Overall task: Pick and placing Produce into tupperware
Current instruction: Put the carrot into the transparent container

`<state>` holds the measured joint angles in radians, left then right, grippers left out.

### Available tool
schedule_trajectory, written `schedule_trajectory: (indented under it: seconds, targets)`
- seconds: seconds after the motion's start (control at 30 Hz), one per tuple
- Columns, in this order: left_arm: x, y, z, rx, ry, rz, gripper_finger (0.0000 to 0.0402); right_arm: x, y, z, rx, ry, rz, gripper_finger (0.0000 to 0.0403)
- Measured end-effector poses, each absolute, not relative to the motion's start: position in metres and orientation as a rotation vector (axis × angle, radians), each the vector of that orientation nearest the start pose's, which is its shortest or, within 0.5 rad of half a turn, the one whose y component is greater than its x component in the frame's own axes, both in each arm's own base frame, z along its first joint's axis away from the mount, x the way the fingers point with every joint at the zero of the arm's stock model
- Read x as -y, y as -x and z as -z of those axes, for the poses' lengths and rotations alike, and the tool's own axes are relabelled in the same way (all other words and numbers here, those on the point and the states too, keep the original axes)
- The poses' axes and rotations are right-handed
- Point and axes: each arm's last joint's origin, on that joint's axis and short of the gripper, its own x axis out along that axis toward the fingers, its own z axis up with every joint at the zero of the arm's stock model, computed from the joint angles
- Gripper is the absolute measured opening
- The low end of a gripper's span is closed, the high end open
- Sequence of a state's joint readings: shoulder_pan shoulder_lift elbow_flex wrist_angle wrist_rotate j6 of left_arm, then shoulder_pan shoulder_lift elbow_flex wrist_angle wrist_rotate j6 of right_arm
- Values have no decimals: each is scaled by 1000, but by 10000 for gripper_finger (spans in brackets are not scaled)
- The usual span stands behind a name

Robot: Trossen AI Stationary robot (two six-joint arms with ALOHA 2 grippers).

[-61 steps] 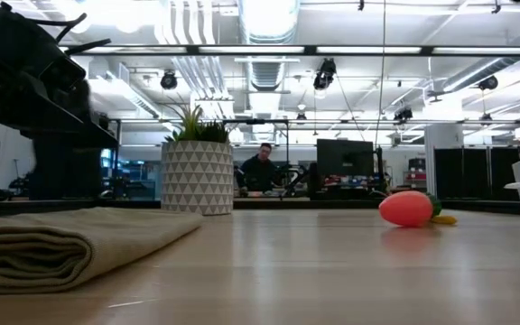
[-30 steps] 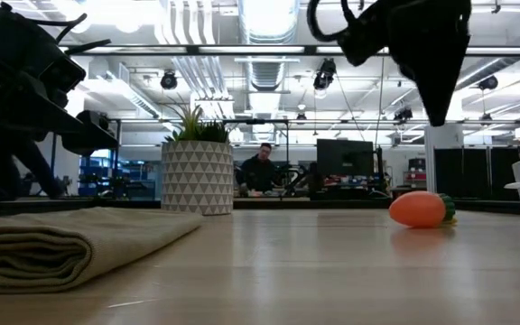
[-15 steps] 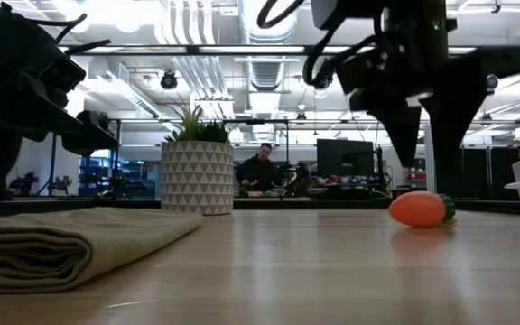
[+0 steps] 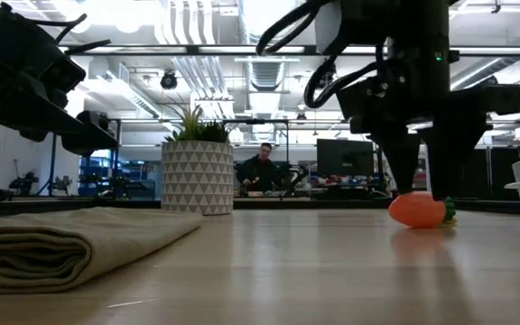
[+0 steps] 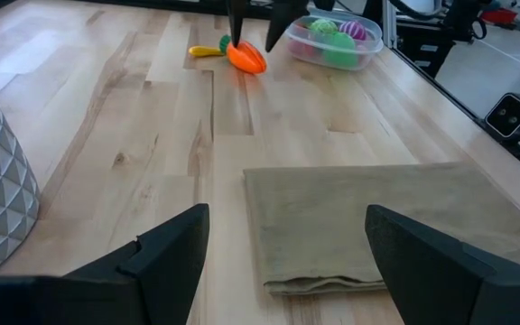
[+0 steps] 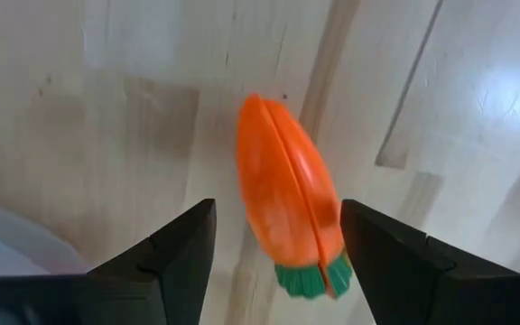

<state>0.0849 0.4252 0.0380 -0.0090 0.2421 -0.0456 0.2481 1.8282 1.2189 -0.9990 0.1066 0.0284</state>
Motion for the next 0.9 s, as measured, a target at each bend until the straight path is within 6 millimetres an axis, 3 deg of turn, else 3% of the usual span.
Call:
schedule_trajectory:
  seconds: [0.37, 0.6, 0.77, 0.9]
  targets:
    - [-3, -118, -138, -395, 109, 147, 283, -72, -299, -151, -1611, 238, -56, 228]
    - [-3, -118, -138, -395, 109, 147, 283, -72, -296, -146, -1608, 219, -36, 197]
    - [-3, -118, -138, -395, 109, 146, 283, -71, -295, -145, -1602, 177, 8, 182]
    - [-3, -118, -138, -395, 110, 146, 283, -71, -298, -156, -1622, 157, 33, 173]
